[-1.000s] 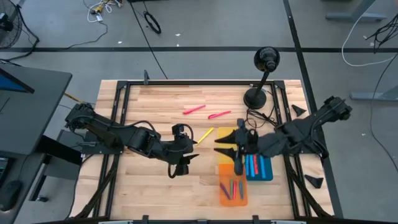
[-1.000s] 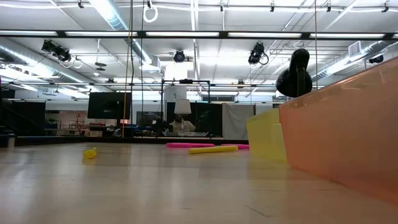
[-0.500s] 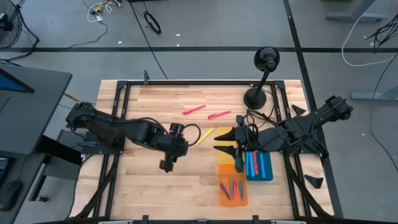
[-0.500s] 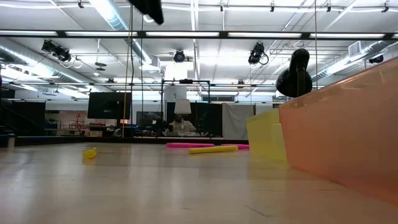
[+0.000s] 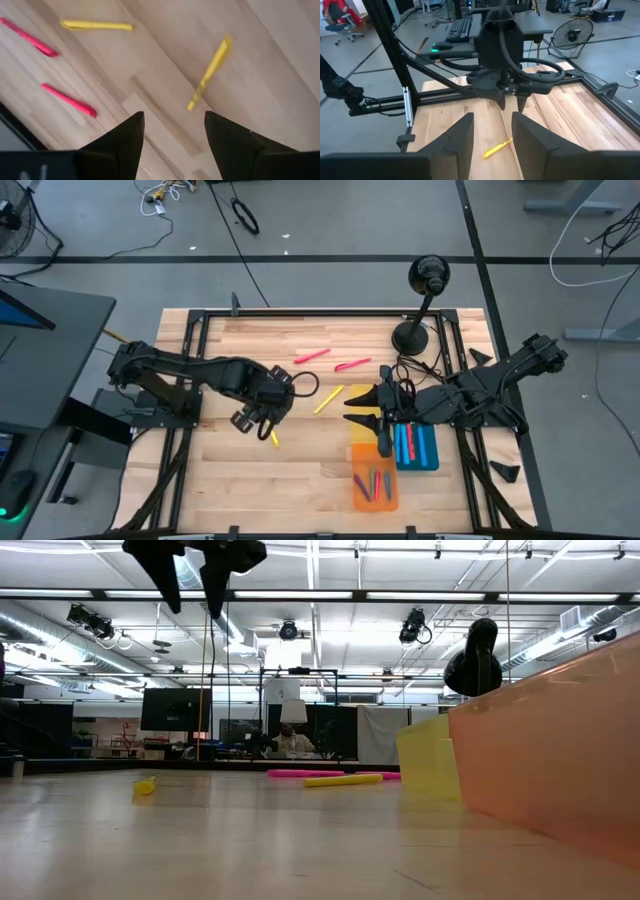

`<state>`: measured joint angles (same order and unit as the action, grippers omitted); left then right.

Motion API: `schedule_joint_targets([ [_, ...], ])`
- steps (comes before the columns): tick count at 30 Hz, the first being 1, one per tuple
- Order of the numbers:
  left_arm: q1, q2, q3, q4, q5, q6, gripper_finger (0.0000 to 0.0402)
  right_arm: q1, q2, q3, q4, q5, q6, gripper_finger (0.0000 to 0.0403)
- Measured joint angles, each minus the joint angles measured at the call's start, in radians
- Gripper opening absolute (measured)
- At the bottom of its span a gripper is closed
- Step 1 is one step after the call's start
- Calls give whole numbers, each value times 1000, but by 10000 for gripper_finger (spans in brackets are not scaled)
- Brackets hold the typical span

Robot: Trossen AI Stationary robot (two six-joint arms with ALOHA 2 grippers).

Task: Pick & Place Markers
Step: Put the left yellow pen into the yellow bin

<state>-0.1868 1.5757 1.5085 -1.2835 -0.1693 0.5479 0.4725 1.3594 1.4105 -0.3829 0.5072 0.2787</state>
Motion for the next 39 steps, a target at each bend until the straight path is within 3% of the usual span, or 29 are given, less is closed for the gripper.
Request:
schedule_joint_targets([
  [14,89,0,-146,-9,94,153,215,-1,0,0,0,1,0,132],
  [20,88,0,-254,117,95,177,215,-2,0,0,0,1,0,132],
  [39,56,0,-607,538,87,454,215,-2,1,0,-21,1,24,132],
])
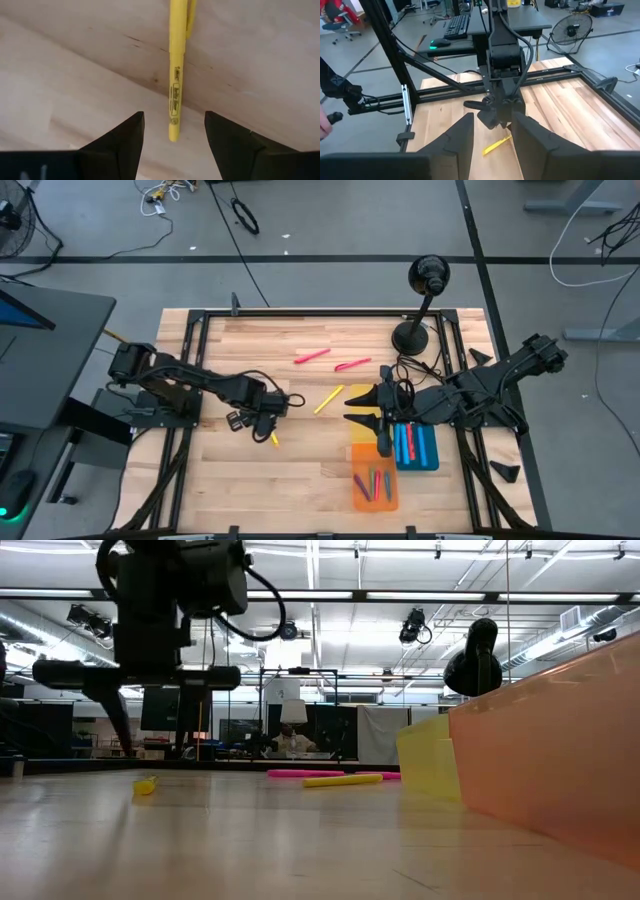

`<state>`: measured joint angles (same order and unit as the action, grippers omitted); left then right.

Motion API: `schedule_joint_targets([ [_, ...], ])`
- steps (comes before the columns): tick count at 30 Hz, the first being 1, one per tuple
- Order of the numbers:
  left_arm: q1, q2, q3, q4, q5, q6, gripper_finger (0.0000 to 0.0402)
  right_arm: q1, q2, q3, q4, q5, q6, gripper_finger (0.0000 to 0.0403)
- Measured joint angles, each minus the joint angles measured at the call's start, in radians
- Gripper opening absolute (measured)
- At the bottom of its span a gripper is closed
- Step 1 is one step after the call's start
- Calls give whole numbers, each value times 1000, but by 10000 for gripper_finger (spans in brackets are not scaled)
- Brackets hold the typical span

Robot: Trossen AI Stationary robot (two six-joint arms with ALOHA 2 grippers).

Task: Pick & Place Markers
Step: Put the left yellow pen into the yellow bin

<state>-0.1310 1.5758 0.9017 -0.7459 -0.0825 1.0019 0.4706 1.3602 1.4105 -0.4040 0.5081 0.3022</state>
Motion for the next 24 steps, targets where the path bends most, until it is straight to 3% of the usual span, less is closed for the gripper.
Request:
schedule_joint_targets([
  [12,80,10,-106,143,60,95,202,0,0,0,-3,0,39,132],
  [17,116,25,-112,156,147,146,202,0,0,0,-9,0,59,132],
  [24,134,57,-110,149,178,165,202,0,0,0,-12,0,87,132],
])
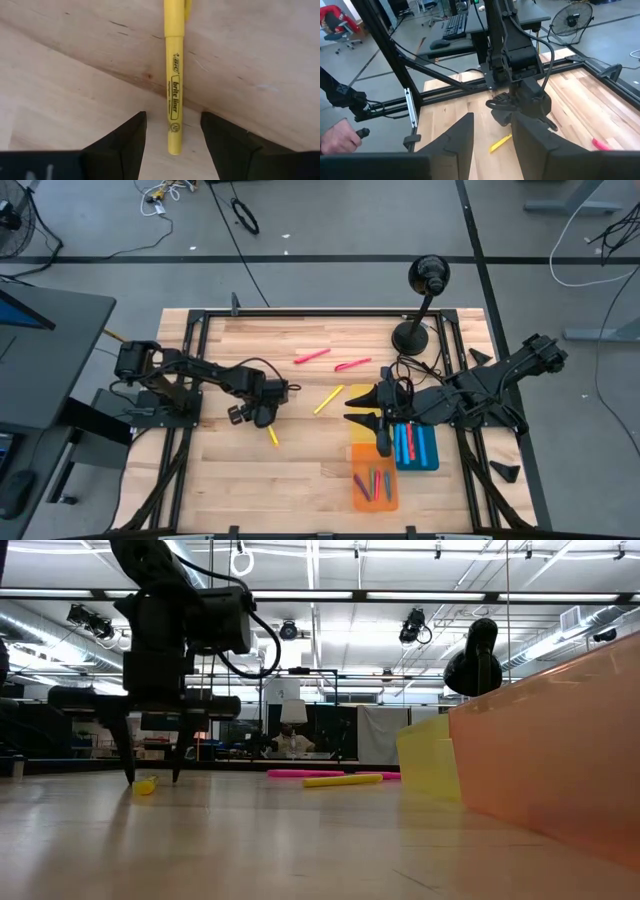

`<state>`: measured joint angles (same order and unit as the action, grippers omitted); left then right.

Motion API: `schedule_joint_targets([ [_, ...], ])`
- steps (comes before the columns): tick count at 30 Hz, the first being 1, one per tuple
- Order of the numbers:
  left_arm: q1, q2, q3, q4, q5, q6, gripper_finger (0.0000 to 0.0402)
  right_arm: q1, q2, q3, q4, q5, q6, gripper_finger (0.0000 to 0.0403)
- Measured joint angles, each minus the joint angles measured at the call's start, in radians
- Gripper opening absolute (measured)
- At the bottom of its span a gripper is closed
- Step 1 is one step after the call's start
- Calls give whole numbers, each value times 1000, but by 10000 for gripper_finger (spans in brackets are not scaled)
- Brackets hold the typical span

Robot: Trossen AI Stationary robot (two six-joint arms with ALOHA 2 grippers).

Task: Pick & Place Markers
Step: Put the left yellow pen into the yellow bin

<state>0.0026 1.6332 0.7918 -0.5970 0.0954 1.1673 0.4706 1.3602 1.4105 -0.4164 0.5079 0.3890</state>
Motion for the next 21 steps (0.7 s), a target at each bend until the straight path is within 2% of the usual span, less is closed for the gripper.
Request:
schedule_joint_targets([
  [4,3,1,-1,-5,21,0,188,0,0,0,-5,0,3,132],
  [12,1,2,-1,-35,31,-16,103,0,0,0,-5,0,3,132],
  [17,1,3,-1,-61,35,-34,68,0,0,0,-5,0,3,132],
  [21,-4,3,0,-69,34,-124,44,0,0,0,-5,0,3,132],
])
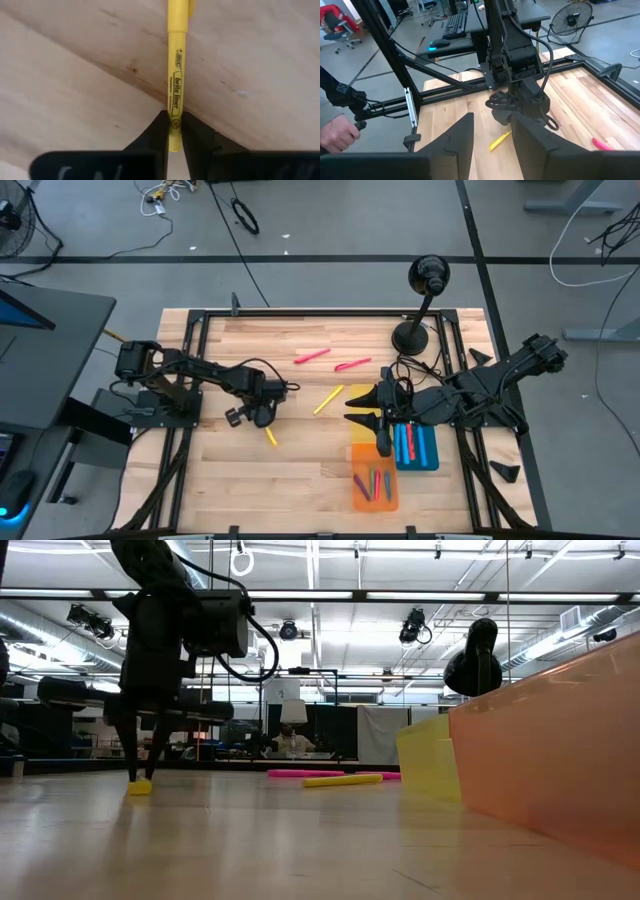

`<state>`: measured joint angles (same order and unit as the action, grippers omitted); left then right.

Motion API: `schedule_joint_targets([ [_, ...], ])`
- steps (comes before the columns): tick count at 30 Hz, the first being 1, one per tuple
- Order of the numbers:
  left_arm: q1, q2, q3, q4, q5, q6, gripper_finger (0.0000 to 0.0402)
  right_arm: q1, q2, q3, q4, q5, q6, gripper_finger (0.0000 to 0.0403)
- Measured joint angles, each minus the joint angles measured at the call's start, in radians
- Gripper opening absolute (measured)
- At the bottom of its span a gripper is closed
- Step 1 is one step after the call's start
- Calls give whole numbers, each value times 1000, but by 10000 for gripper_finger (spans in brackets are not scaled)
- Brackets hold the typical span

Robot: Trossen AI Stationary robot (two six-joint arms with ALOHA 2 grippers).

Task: Pick & Place Markers
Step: Put the left yellow pen into the yellow bin

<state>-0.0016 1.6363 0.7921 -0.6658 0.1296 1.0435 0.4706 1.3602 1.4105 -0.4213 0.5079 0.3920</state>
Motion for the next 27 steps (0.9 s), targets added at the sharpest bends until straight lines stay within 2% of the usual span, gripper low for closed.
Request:
schedule_joint_targets([
  [4,-6,4,32,-20,16,-165,22,0,0,0,-1,0,0,132],
  [12,-15,-11,89,-86,105,-392,30,0,0,0,-8,0,0,132],
  [18,-47,-76,91,-98,124,-534,21,0,0,0,-7,0,-8,132],
  [23,-65,-137,91,-55,146,-681,23,0,0,0,-7,0,-8,132],
  [27,-73,-183,84,60,144,-817,21,0,0,0,-6,0,-8,132],
])
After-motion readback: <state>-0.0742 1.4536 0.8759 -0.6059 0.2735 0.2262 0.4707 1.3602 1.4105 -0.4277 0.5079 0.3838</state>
